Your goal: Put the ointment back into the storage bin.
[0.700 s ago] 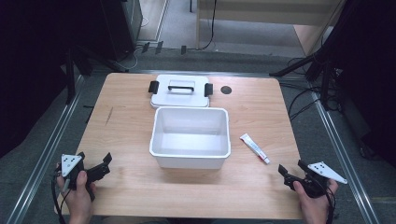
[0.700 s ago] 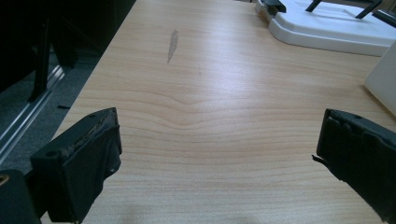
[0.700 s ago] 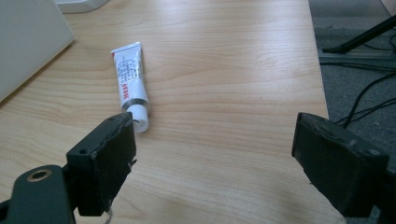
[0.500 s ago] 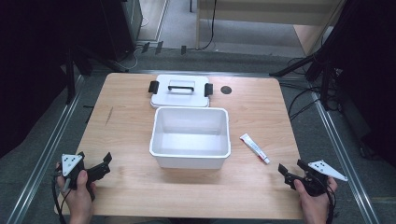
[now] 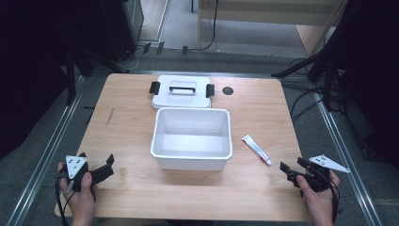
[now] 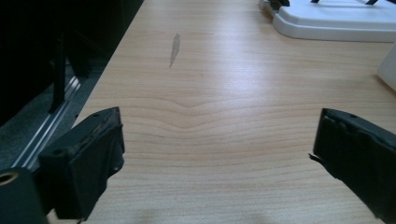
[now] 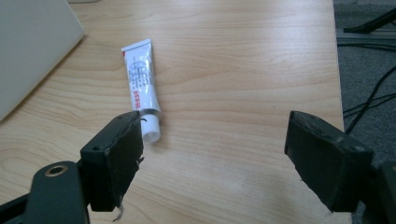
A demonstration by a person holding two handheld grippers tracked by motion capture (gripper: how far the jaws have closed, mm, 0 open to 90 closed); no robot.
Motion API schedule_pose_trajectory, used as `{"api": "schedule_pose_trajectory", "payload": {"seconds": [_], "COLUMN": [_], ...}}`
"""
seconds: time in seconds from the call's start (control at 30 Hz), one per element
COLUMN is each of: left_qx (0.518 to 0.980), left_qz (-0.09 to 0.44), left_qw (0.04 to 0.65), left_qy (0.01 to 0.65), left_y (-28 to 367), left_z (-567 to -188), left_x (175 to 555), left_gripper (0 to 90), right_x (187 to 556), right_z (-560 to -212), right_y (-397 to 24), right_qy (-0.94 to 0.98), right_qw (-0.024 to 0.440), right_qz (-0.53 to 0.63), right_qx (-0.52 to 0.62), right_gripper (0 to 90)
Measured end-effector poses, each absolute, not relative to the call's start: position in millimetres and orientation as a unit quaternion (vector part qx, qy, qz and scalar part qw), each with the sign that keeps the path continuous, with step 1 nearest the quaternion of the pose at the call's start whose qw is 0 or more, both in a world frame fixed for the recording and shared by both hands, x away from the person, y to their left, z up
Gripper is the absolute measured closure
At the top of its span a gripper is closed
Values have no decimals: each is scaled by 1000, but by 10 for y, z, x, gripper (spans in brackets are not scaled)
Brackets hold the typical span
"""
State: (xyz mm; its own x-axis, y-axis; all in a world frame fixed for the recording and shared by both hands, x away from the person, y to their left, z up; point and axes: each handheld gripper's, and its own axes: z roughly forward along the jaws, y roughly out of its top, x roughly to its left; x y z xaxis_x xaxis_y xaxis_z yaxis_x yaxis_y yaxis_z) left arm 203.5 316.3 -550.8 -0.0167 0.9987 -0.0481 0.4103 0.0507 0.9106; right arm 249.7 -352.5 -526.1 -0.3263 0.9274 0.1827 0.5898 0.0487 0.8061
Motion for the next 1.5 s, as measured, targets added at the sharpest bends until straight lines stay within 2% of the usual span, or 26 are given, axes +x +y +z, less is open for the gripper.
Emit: {"api": "schedule_pose_trajectory", "payload": {"seconds": [0.3, 0.53, 0.67, 0.87, 1.5], "left_qx": [580, 591, 602, 606, 612], "left_qz": [366, 354, 342, 351, 346], "left_qw": [401, 401, 403, 397, 397], "left_qy": [607, 604, 599, 593, 590], "left_y": [3172, 3165, 3158, 3133, 3125], "left_z": [-5509, -5509, -5510, -5508, -5509], "left_x": [2032, 2052, 2075, 2069, 2053], "left_gripper": [53, 52, 0, 0, 0], "right_x": [2583, 2721, 2784, 2881, 3160], "right_z": [-5119, -4901, -4794, -4724, -4549], "right_y": [-3453, -3311, -3209, -3070, -2638], "right_qy": [739, 795, 821, 851, 901], "right_qw": [172, 130, 106, 79, 33], "right_qz": [365, 284, 240, 168, 46], "right_qx": [539, 520, 507, 491, 431], "right_gripper": [225, 214, 205, 188, 162]}}
